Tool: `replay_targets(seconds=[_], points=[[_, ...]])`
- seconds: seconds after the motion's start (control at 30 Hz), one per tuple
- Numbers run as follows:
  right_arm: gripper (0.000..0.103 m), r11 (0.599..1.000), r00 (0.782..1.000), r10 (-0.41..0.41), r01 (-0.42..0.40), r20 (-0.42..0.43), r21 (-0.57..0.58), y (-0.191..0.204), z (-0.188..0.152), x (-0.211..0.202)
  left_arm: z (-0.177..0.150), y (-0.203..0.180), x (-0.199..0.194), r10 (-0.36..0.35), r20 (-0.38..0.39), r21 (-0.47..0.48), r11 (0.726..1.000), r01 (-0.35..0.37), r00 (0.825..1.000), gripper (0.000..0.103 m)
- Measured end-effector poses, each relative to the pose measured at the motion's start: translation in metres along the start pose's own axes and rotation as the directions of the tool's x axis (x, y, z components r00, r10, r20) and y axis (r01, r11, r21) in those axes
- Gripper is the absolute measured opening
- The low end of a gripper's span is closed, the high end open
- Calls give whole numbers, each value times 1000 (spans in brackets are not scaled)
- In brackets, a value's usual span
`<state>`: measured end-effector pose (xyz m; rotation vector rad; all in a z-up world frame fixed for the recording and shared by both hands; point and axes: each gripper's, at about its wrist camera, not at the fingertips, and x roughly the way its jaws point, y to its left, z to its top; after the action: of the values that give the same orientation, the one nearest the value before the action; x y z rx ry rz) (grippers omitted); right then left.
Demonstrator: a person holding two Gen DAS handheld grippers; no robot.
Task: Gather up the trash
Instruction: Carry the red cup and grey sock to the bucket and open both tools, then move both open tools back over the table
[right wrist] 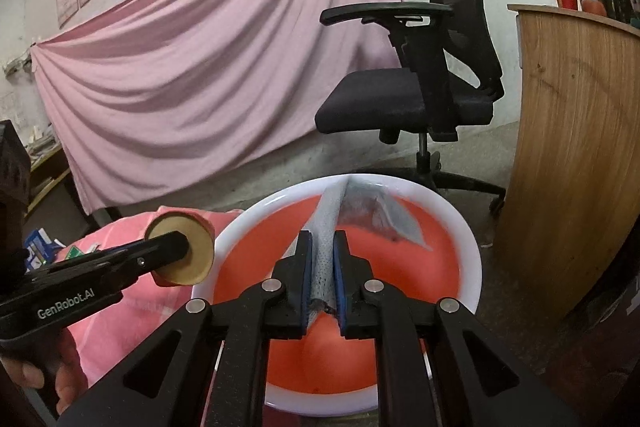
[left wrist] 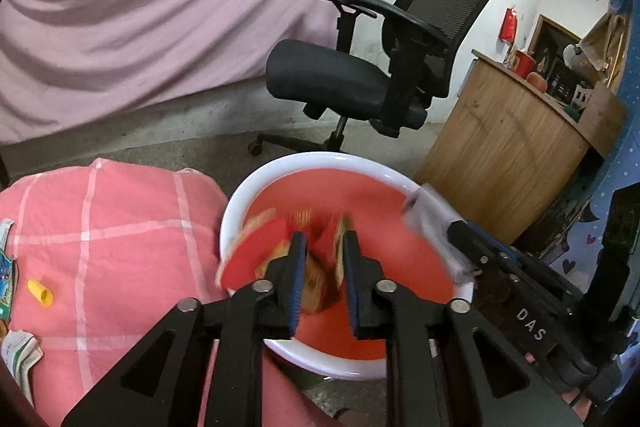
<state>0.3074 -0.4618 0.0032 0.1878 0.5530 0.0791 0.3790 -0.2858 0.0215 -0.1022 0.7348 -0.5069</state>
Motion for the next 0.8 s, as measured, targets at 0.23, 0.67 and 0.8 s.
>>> replay_targets(seconds=[0.23,0.67,0.8], points=[[21,1000,1000,-3,3,10,15,-5,8,6,-1,3,-8,24,23,4,1000,-24,999,28],[51,999,984,-40,45,175,-28,3,21,-25,-14,0,-50,190,210,57,977,-206,959,62],[70,995,968,-68,85,242,-60,15,26,-40,-19,3,-68,230,275,50,966,-253,934,88]])
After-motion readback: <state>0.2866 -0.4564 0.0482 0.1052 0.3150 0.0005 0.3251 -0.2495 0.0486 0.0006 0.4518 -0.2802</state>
